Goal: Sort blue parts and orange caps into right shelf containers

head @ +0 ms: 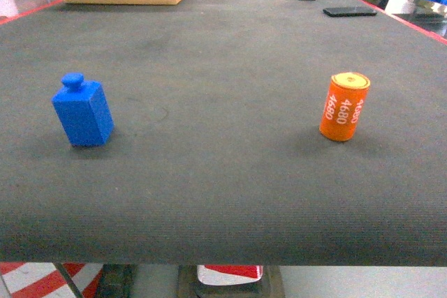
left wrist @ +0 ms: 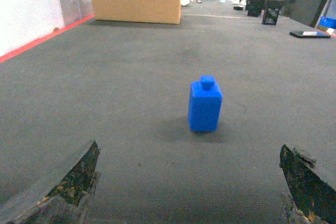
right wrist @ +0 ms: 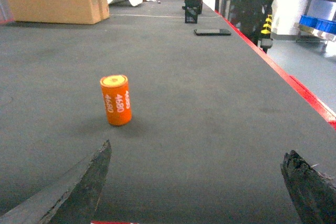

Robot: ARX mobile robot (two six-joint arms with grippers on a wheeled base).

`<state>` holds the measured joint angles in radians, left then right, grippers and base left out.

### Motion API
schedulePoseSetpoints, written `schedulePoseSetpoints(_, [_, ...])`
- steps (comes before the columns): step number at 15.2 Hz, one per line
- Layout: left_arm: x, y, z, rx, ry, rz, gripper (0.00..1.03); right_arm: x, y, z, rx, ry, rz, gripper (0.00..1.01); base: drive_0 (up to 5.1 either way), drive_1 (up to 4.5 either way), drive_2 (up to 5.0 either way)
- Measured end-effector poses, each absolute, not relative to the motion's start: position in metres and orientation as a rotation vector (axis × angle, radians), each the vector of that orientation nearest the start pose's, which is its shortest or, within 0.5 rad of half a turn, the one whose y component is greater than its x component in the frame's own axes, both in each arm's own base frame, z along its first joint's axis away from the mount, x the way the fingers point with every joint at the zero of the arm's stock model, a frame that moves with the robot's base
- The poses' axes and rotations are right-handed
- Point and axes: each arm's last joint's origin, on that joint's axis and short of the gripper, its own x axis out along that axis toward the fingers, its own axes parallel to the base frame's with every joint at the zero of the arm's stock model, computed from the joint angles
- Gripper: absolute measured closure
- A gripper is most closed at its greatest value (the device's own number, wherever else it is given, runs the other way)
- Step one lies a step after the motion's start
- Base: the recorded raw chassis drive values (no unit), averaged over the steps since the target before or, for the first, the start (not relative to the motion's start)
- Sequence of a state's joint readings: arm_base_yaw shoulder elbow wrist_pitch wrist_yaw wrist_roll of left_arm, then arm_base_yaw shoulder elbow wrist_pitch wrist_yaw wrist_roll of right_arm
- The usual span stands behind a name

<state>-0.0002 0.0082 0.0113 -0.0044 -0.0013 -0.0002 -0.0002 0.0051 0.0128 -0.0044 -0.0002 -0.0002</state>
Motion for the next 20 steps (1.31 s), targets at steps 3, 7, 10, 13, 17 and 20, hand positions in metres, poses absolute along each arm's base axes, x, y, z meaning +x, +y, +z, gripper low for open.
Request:
schedulePoseSetpoints(3, [0.0975, 0.0, 0.1667, 0.0, -0.003, 0.0, 0.05, 0.0972, 0.0, 0.1675, 0.0, -0.008, 0.0, 0.03, 0.0, 0.0, 0.0])
schedulePoseSetpoints(7, [0.0975, 0.0, 0.1665, 0.0, -0.001, 0.001, 0.05, 0.0972, 0.0, 0.1672, 0.0, -0.005, 0.0, 0.03, 0.0, 0.0, 0.0])
schedulePoseSetpoints(10, [0.0975, 0.0, 0.1663, 0.0, 0.001, 0.0, 0.05, 0.0972, 0.0, 0.167, 0.0, -0.003, 0.0, 0.03, 0.0, 0.0, 0.0])
schedulePoseSetpoints(13, [0.0975, 0.0, 0.1663, 0.001, 0.001, 0.0, 0.05, 0.0972, 0.0, 0.167, 0.0, -0.003, 0.0, 0.03, 0.0, 0.0, 0.0])
schedulePoseSetpoints(17, [0.0975, 0.0, 0.1663, 0.0, 0.001, 0.0, 0.05, 0.0972, 0.0, 0.167, 0.0, -0.003, 0.0, 0.03, 0.0, 0.0, 0.0])
schedulePoseSetpoints(20, [0.0975, 0.0, 0.1663, 0.0, 0.001, 0.0, 0.05, 0.0972, 0.0, 0.167, 0.0, -0.003, 0.0, 0.03, 0.0, 0.0, 0.0])
